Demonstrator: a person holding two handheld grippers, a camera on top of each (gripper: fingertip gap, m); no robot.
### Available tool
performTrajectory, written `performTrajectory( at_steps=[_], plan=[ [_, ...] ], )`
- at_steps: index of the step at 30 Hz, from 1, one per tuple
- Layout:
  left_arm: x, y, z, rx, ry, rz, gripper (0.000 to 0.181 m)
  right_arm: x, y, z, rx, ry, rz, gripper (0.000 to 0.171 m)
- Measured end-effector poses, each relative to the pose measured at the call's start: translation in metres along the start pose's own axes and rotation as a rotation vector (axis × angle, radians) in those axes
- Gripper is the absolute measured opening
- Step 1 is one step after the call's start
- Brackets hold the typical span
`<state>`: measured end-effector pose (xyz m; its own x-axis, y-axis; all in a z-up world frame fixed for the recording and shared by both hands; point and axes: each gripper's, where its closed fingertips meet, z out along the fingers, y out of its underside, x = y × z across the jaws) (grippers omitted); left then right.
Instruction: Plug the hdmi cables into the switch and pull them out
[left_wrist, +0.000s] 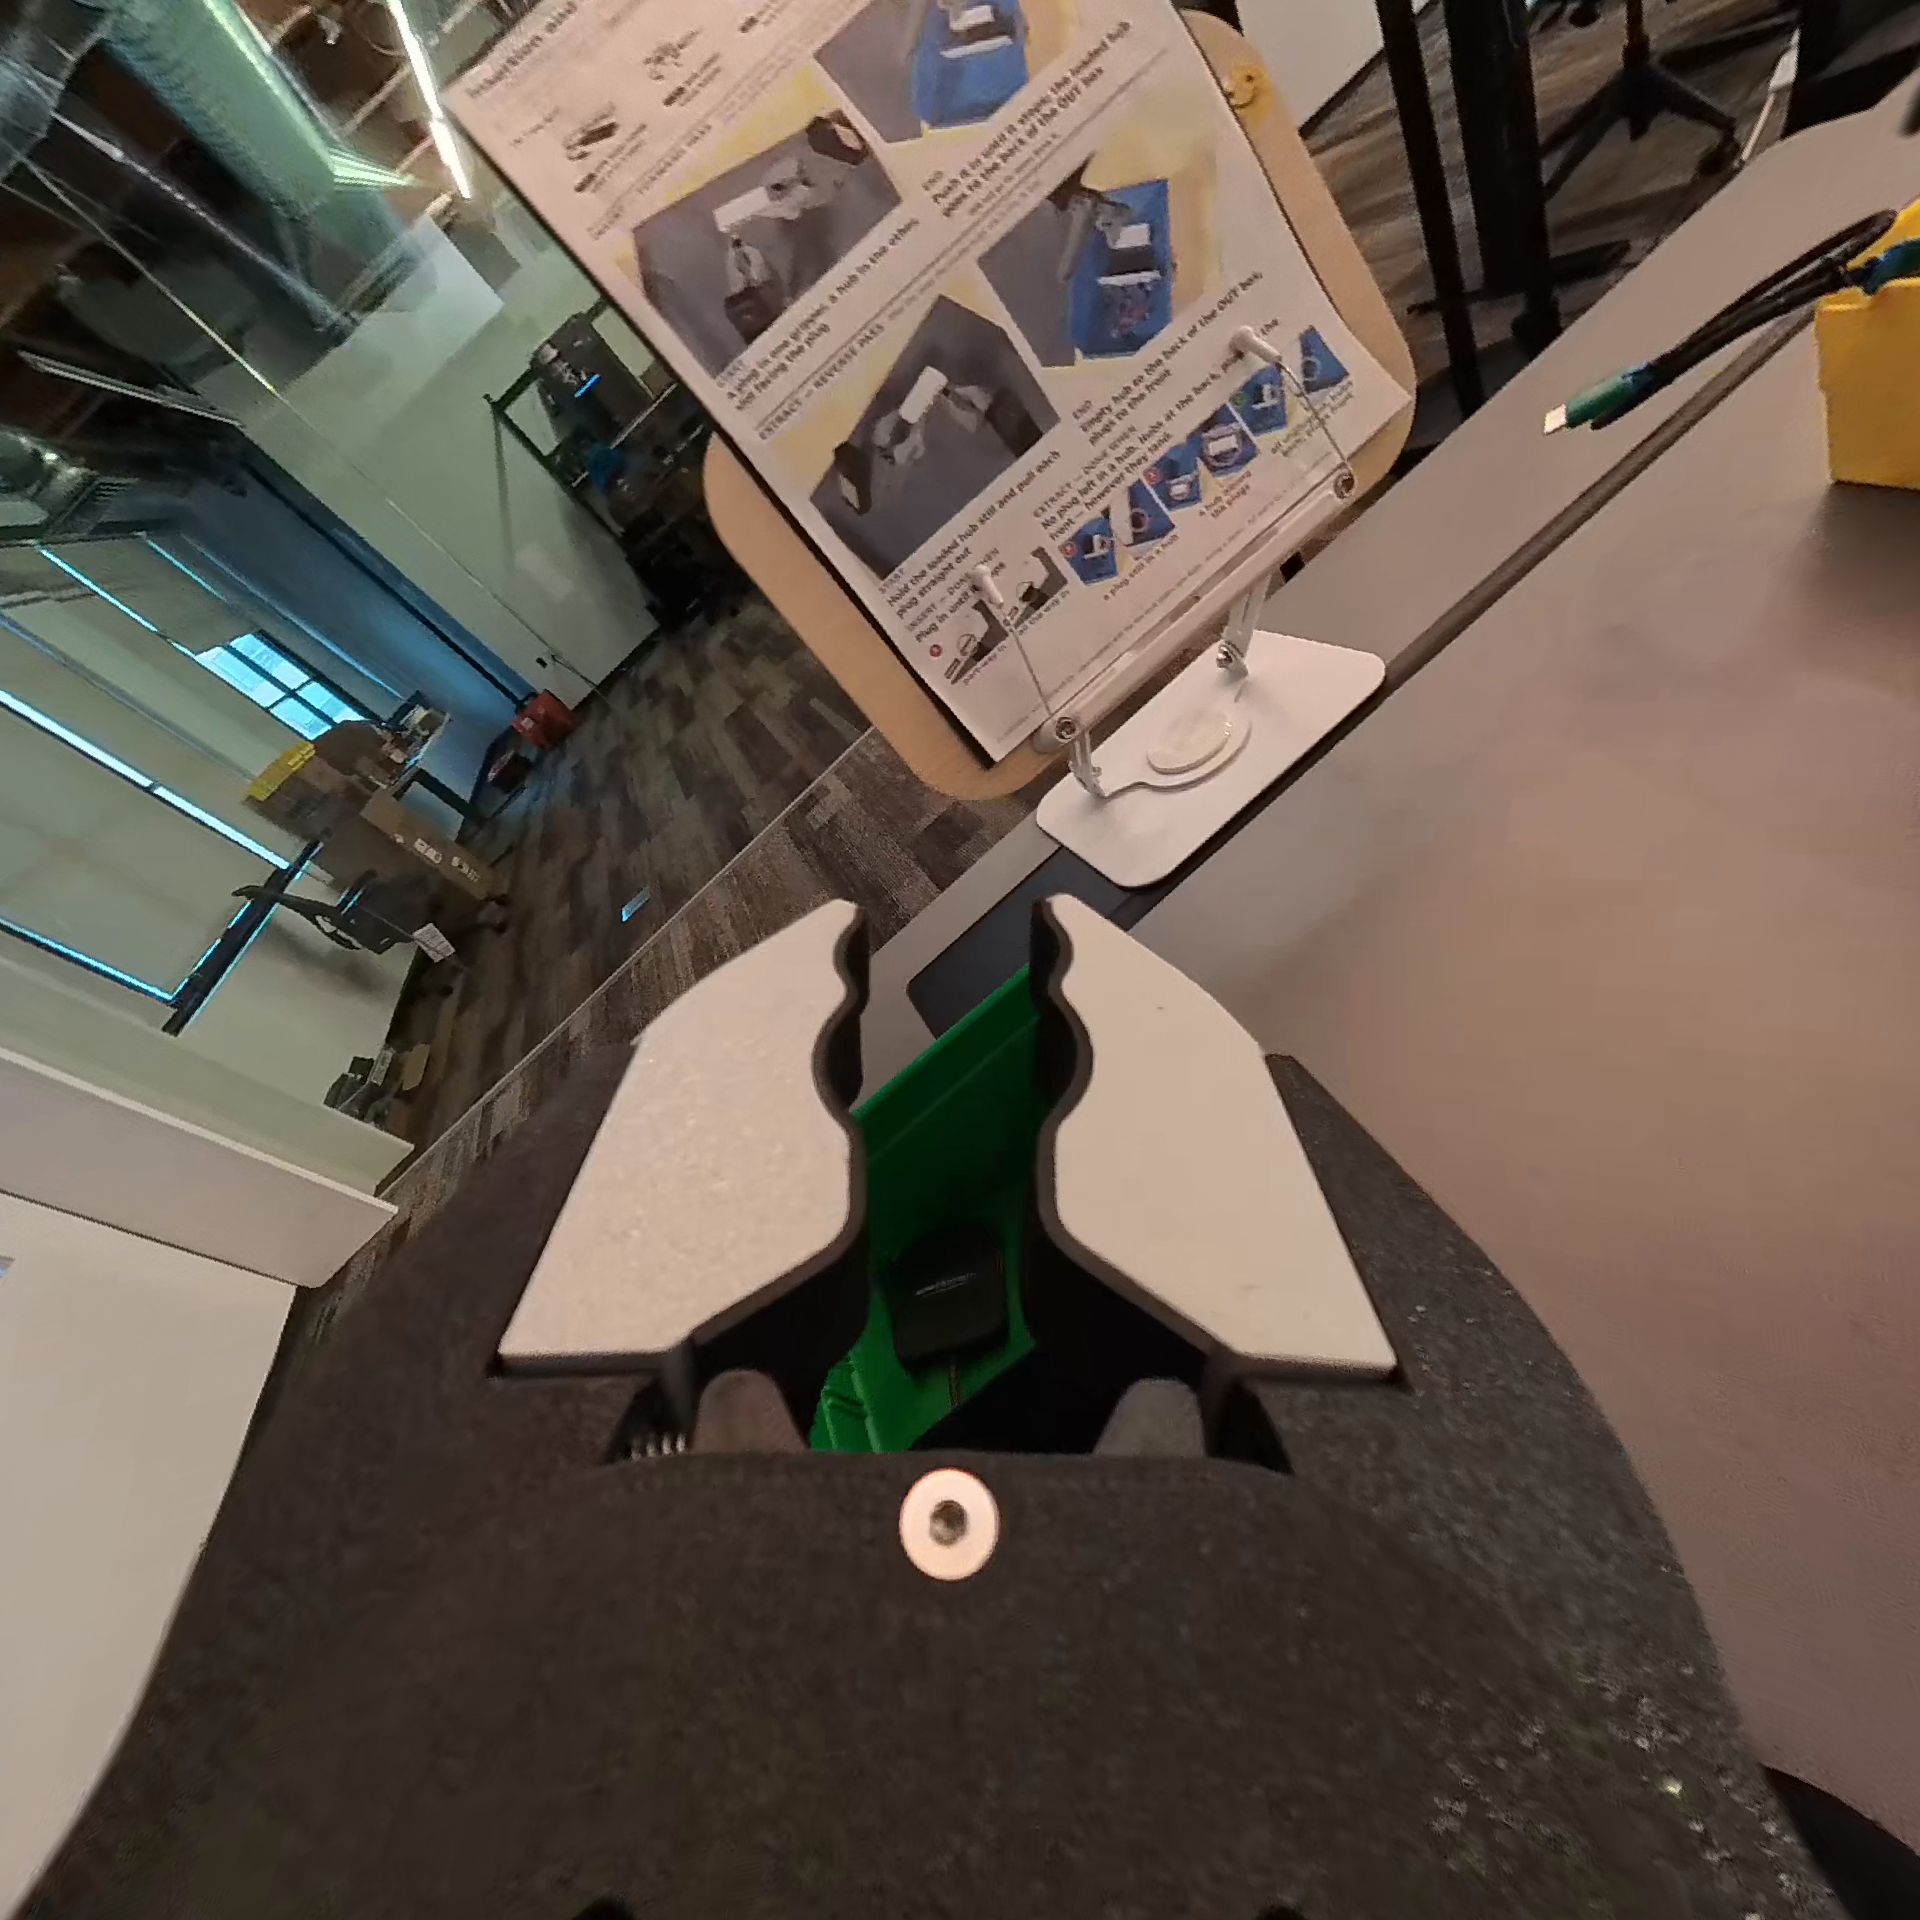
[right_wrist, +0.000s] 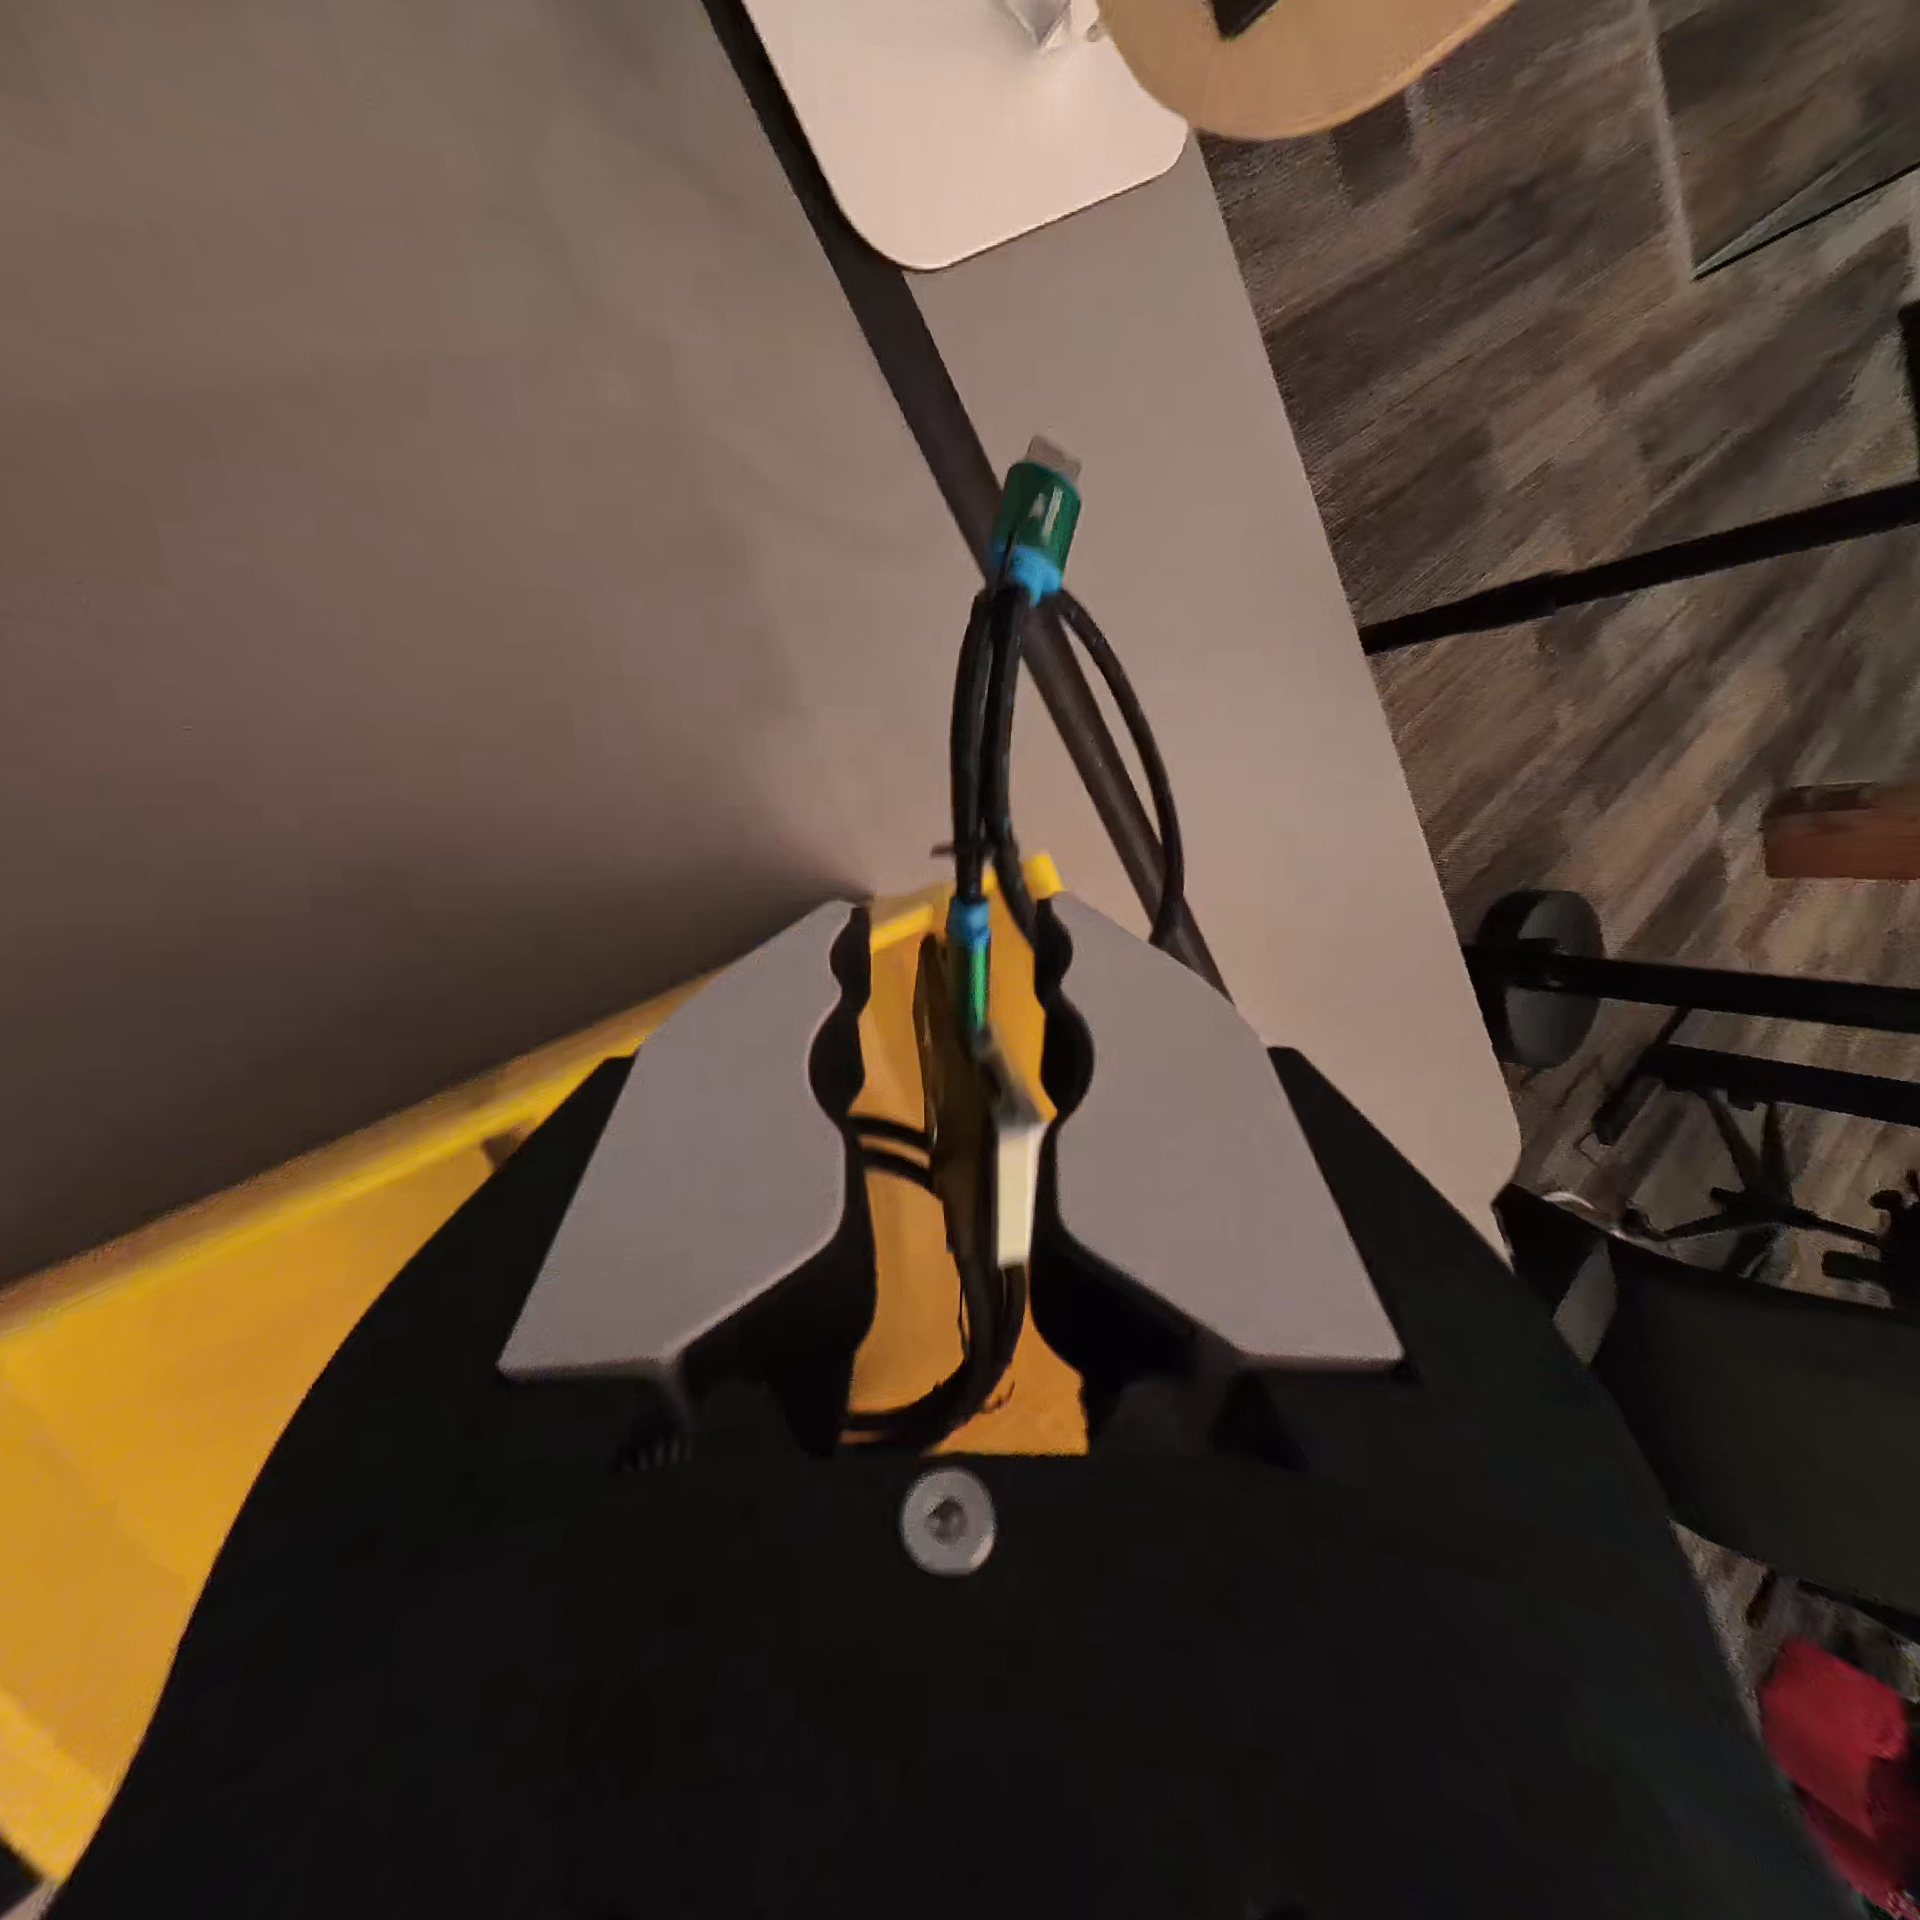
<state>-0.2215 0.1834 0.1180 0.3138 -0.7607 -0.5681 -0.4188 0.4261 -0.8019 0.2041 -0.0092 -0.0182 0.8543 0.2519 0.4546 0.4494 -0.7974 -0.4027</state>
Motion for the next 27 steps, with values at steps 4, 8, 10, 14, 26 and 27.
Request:
performTrajectory(
  at_steps=[4, 8, 10, 14, 26, 27],
  plan=[
    [0.012, 0.0, 0.01, -0.025, 0.023, 0.034, 0.029, 0.011, -0.008, 0.046, -0.082, 0.006, -0.004, 0.031],
    [0.017, 0.002, 0.017, -0.043, 0.036, 0.04, 0.029, 0.007, 0.009, 0.071, -0.203, -0.003, -0.044, 0.013],
    [0.018, 0.004, 0.02, -0.049, 0.04, 0.039, 0.029, 0.005, 0.005, 0.065, -0.162, -0.028, -0.007, 0.013],
    [0.019, 0.004, 0.021, -0.05, 0.041, 0.039, 0.028, 0.007, 0.002, 0.05, -0.062, -0.037, 0.059, 0.013],
    [-0.043, 0.07, -0.015, -0.259, -0.083, -0.161, 0.028, -0.061, -0.039, -0.082, 0.406, 0.269, 0.283, 0.037],
    [-0.047, 0.081, -0.016, -0.294, -0.08, -0.181, 0.028, -0.067, -0.023, -0.079, 0.366, 0.275, 0.291, 0.042]
  ],
)
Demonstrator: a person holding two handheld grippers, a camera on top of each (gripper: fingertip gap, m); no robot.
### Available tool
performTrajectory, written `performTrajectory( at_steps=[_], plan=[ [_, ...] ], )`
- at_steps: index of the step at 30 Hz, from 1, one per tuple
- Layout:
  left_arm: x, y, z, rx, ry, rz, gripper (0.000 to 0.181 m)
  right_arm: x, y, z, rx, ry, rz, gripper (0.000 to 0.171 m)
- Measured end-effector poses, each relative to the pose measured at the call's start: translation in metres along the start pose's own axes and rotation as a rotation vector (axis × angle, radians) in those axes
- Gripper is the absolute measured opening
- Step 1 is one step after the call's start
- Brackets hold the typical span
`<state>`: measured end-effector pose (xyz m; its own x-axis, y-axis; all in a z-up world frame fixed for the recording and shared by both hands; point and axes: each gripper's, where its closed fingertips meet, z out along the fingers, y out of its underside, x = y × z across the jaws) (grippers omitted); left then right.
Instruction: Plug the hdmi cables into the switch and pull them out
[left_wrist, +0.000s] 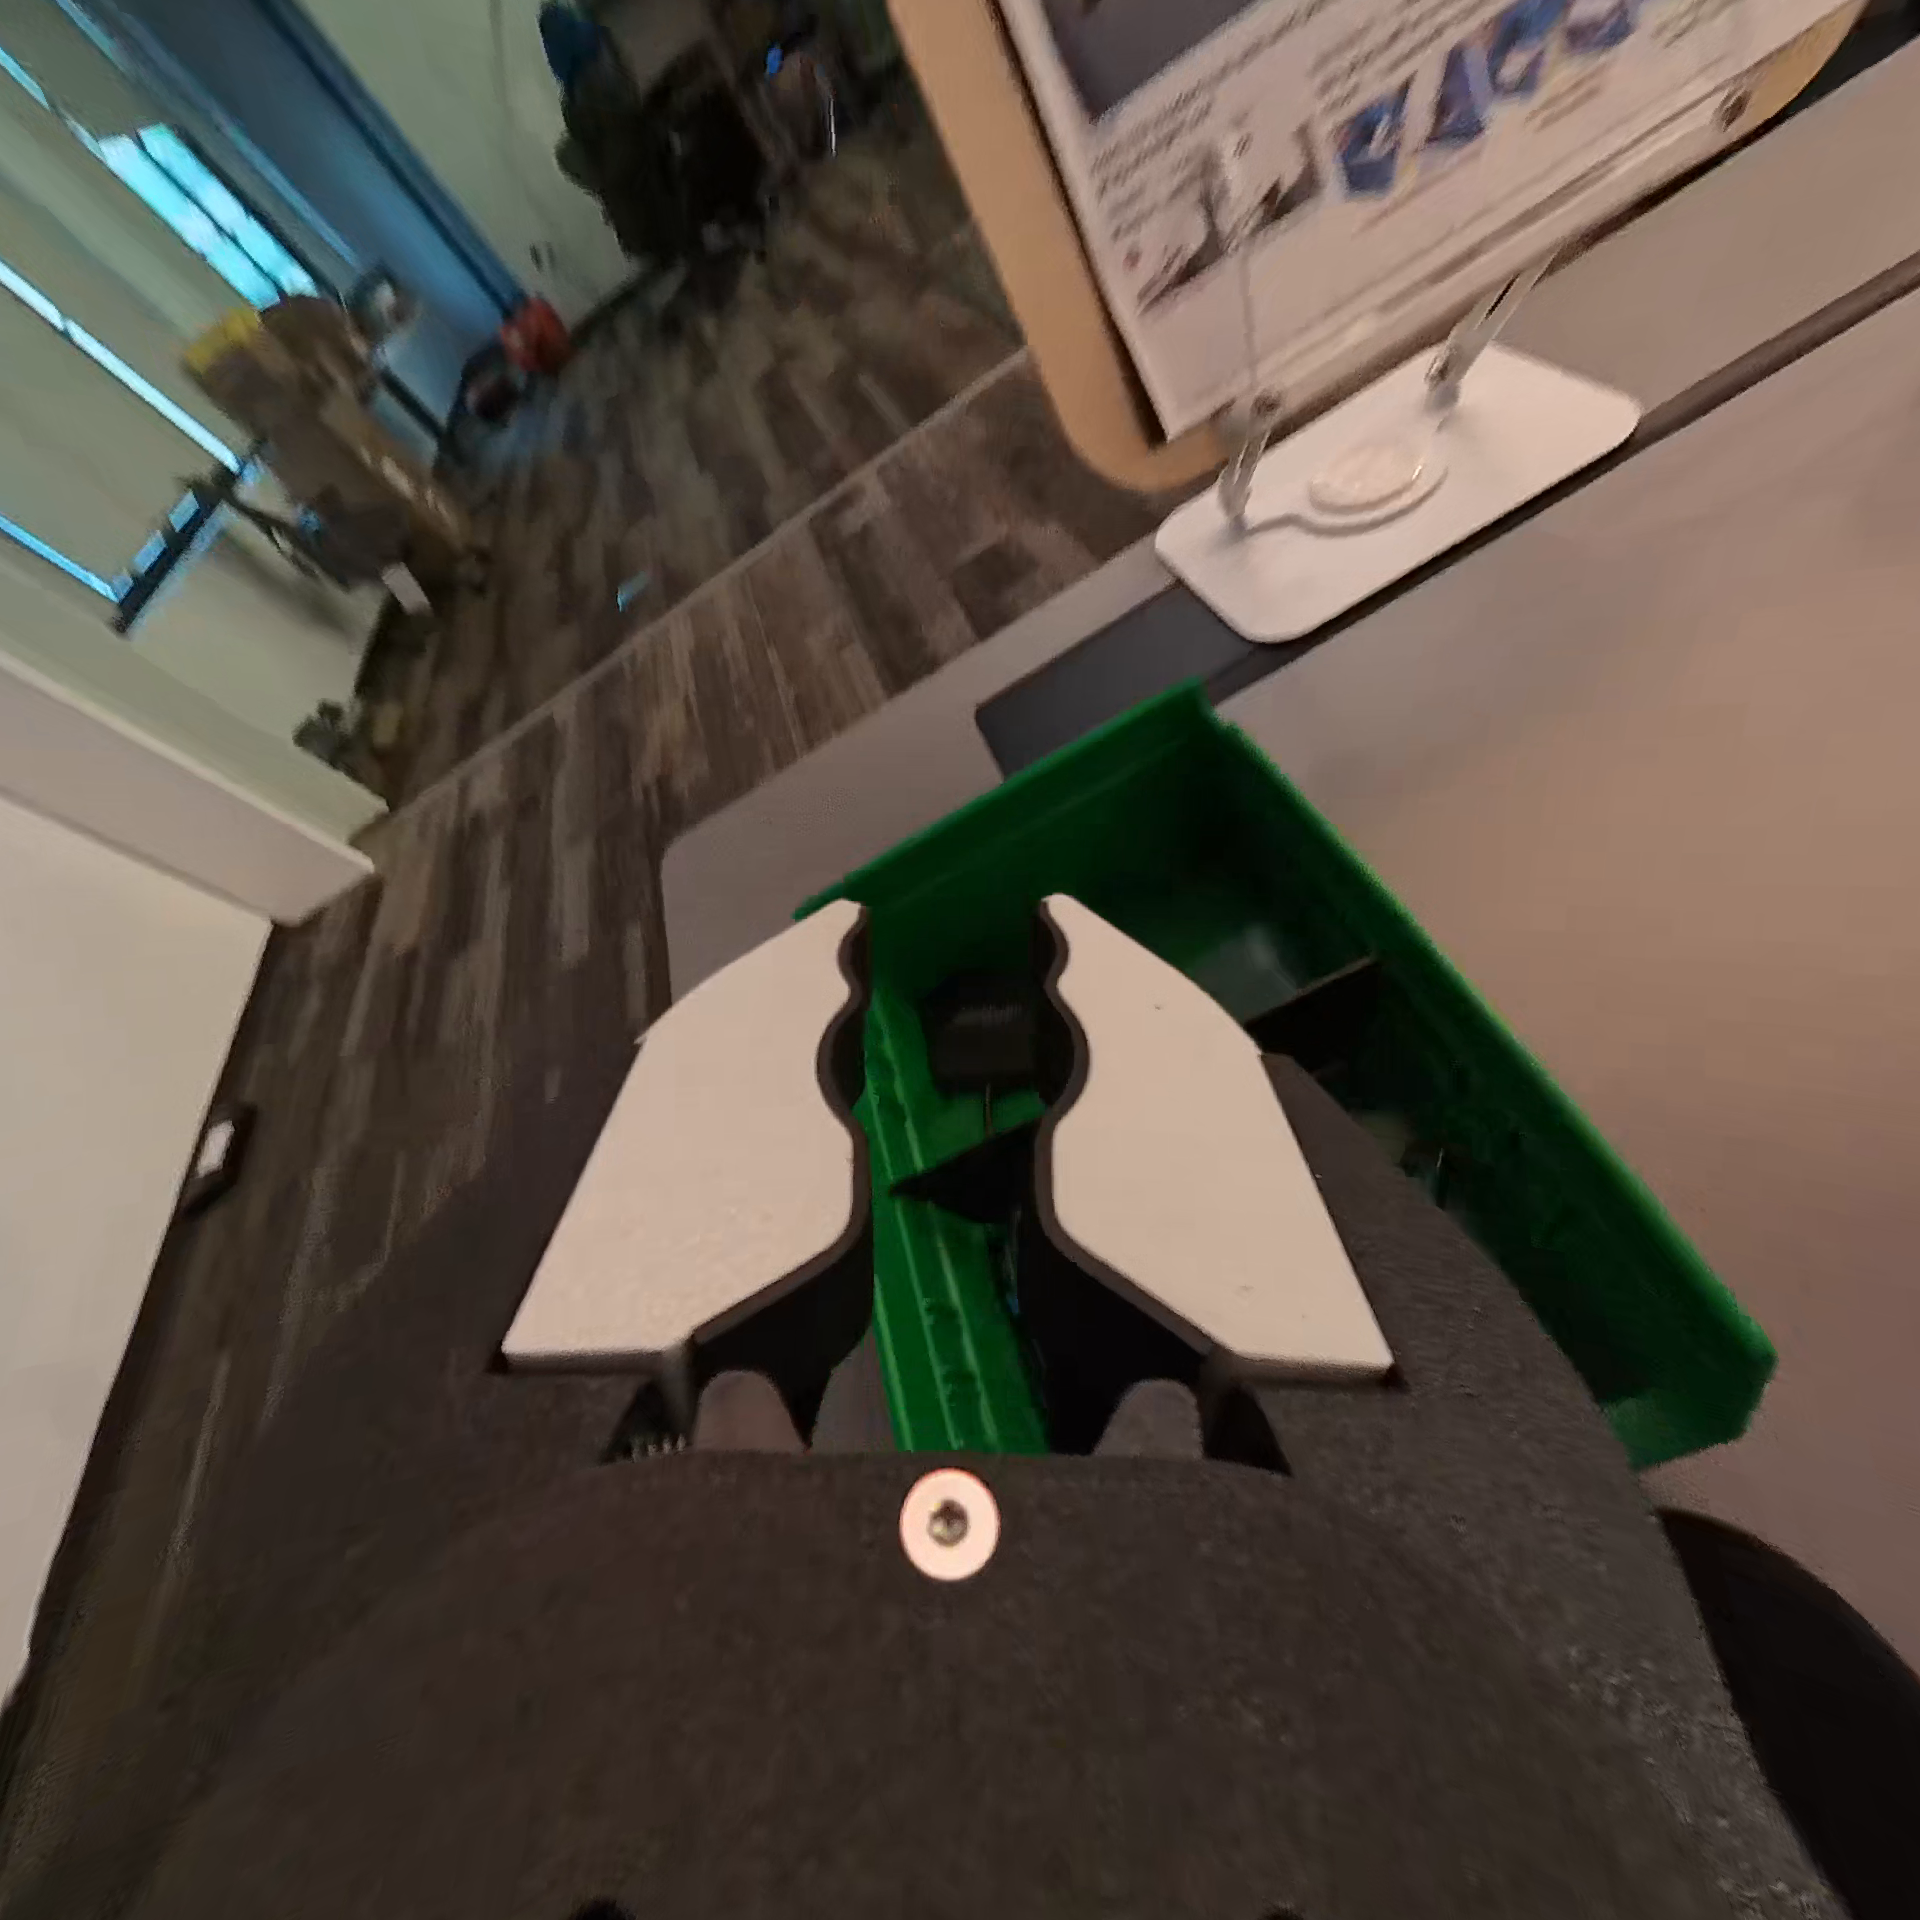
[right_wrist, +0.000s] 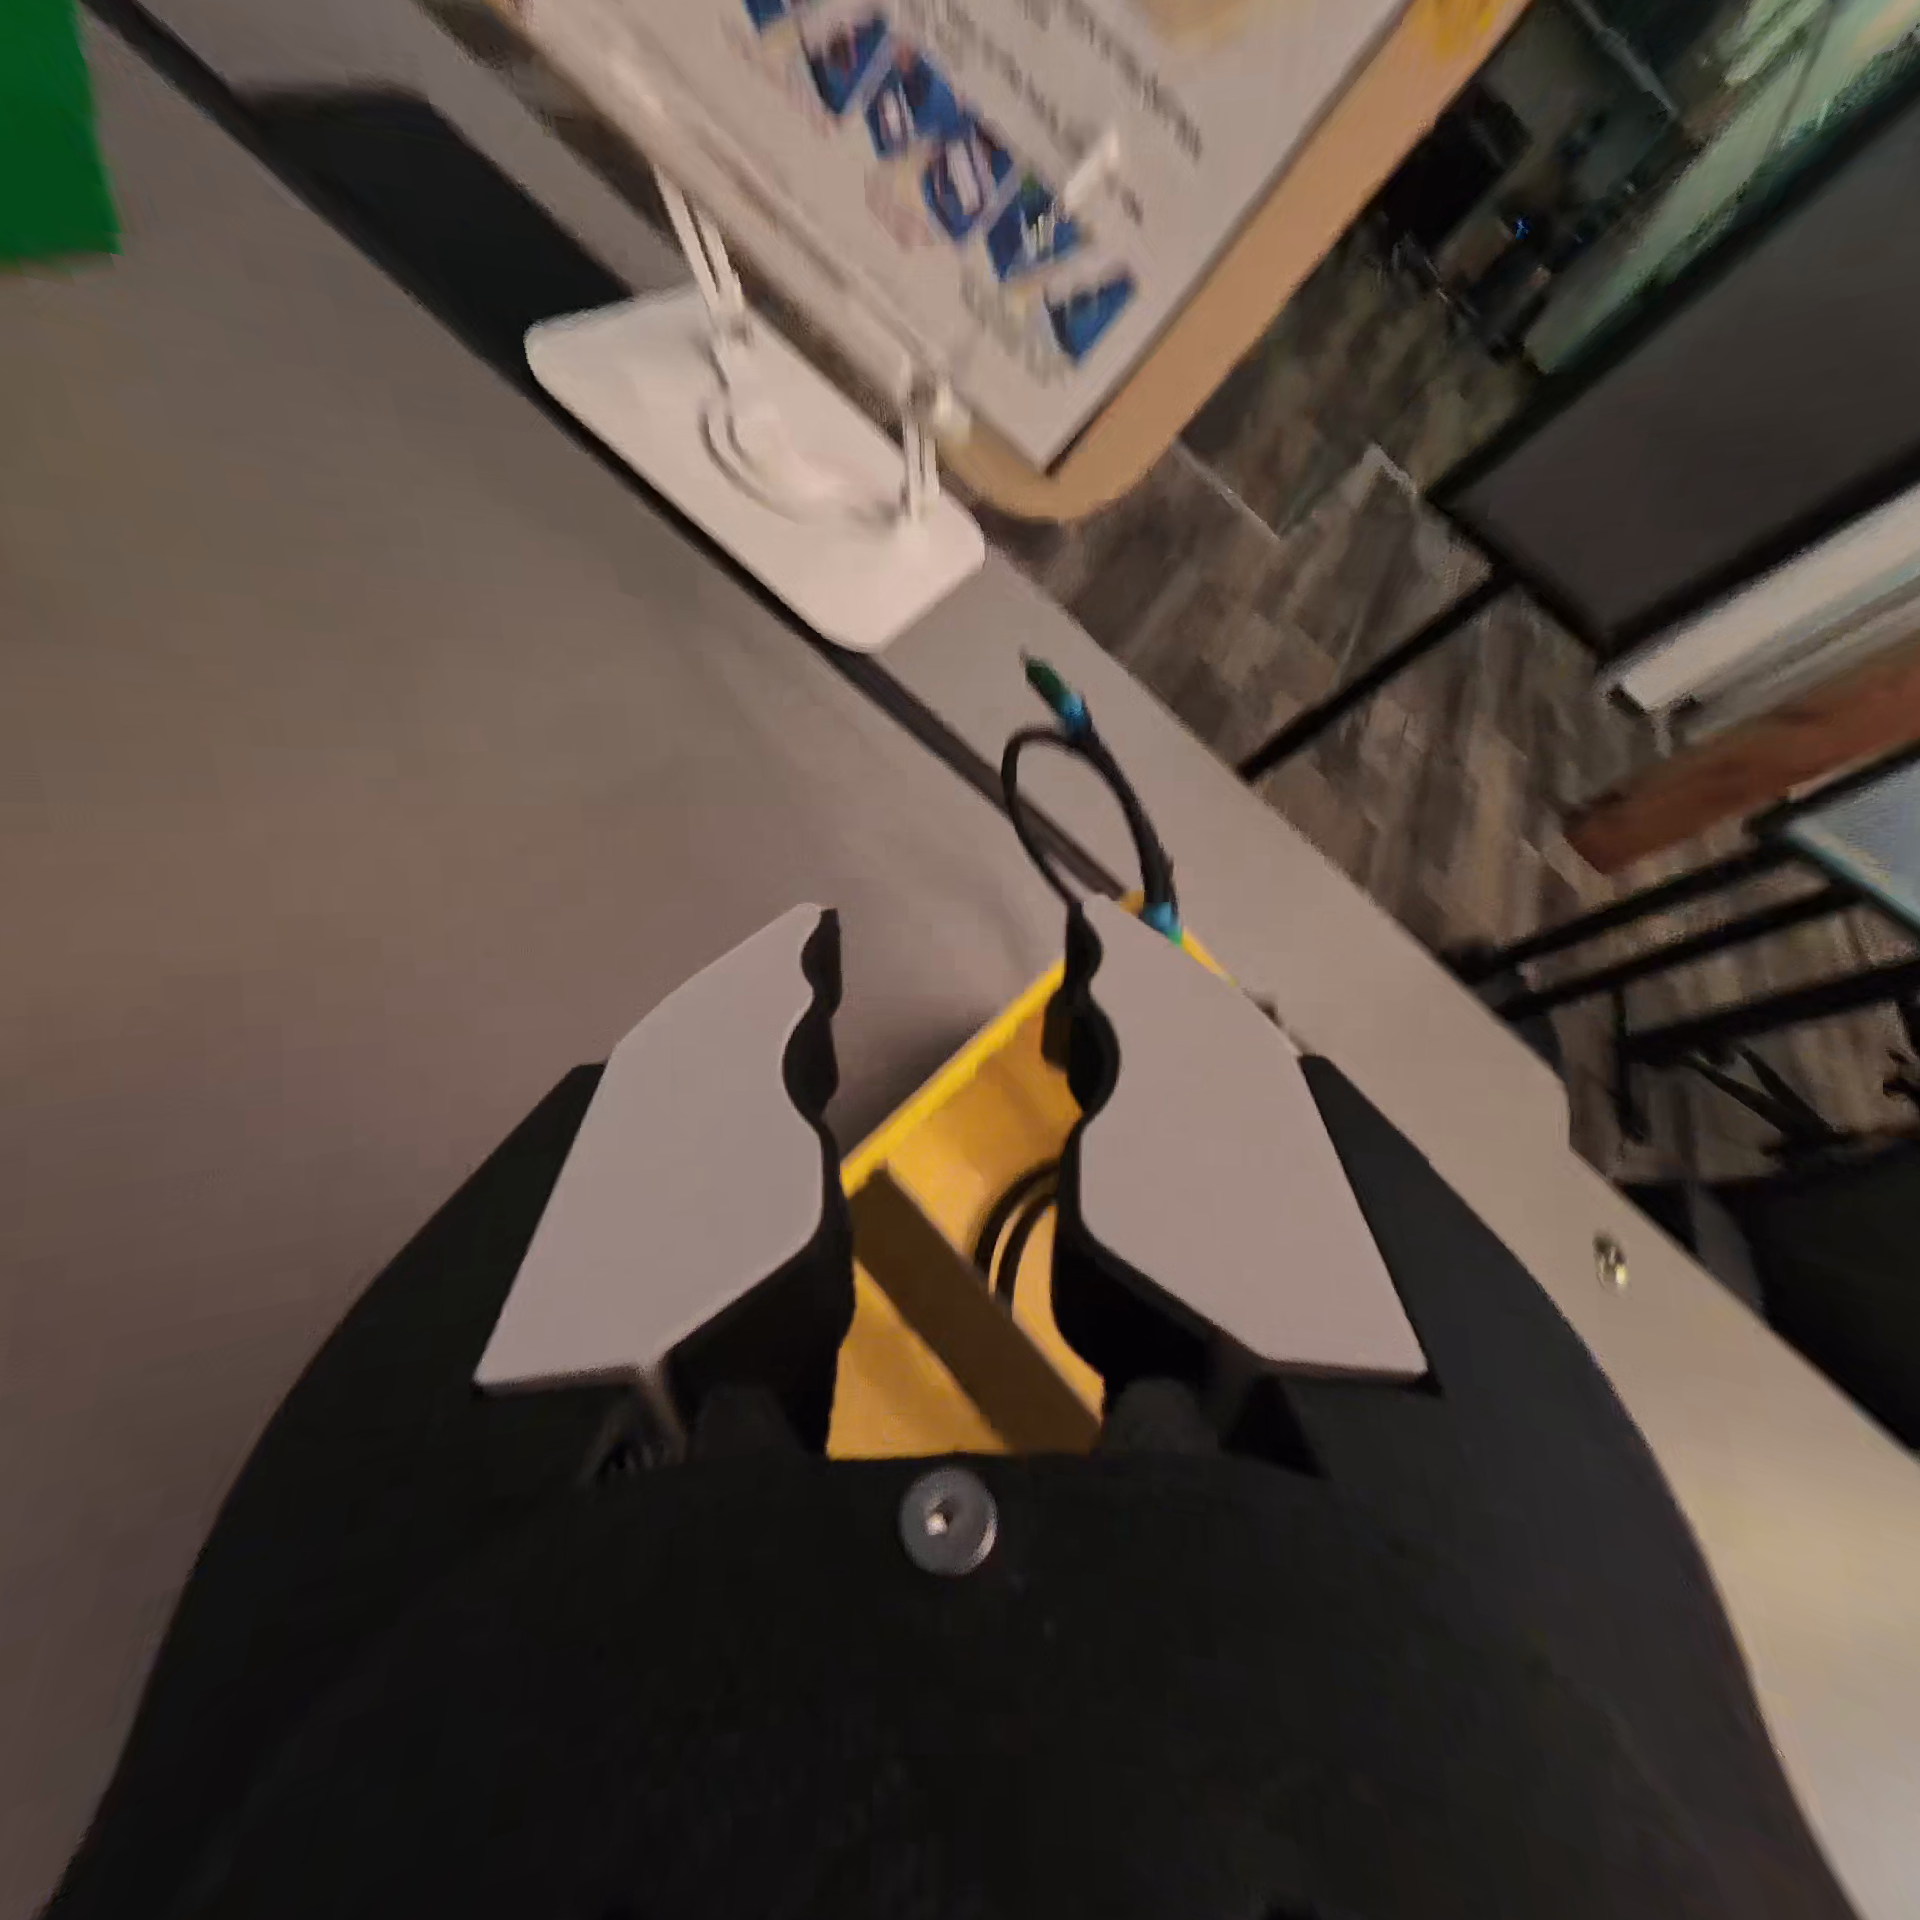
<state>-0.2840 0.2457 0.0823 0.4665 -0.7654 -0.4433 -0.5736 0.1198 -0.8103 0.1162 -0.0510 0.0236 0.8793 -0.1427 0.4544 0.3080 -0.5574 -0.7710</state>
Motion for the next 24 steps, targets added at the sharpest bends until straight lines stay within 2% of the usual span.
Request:
performTrajectory(
  at_steps=[3, 5, 10, 15, 17, 19, 21, 24],
  plan=[
    [-0.007, 0.026, 0.012, -0.105, 0.015, -0.045, 0.027, -0.005, 0.036, -0.006, -0.064, -0.056, 0.129, 0.046],
    [0.0, 0.037, 0.025, -0.163, 0.053, -0.036, 0.025, -0.008, 0.032, -0.008, -0.036, -0.118, 0.196, 0.046],
    [0.03, 0.061, 0.078, -0.317, 0.15, 0.057, 0.025, 0.013, -0.048, -0.029, 0.158, -0.087, 0.167, 0.045],
    [0.024, 0.089, 0.141, -0.596, 0.233, 0.355, 0.02, 0.017, -0.092, -0.041, 0.324, -0.159, 0.205, 0.045],
    [0.023, 0.099, 0.157, -0.652, 0.297, 0.442, 0.024, 0.017, -0.091, -0.036, 0.359, -0.199, 0.232, 0.045],
    [0.021, 0.111, 0.168, -0.723, 0.345, 0.474, 0.034, 0.022, -0.081, -0.026, 0.328, -0.21, 0.234, 0.046],
    [0.021, 0.122, 0.174, -0.79, 0.393, 0.489, 0.036, 0.03, -0.067, -0.017, 0.284, -0.188, 0.241, 0.047],
    [0.031, 0.13, 0.182, -0.801, 0.457, 0.481, 0.041, 0.039, -0.059, -0.015, 0.28, -0.183, 0.259, 0.047]
  ],
)
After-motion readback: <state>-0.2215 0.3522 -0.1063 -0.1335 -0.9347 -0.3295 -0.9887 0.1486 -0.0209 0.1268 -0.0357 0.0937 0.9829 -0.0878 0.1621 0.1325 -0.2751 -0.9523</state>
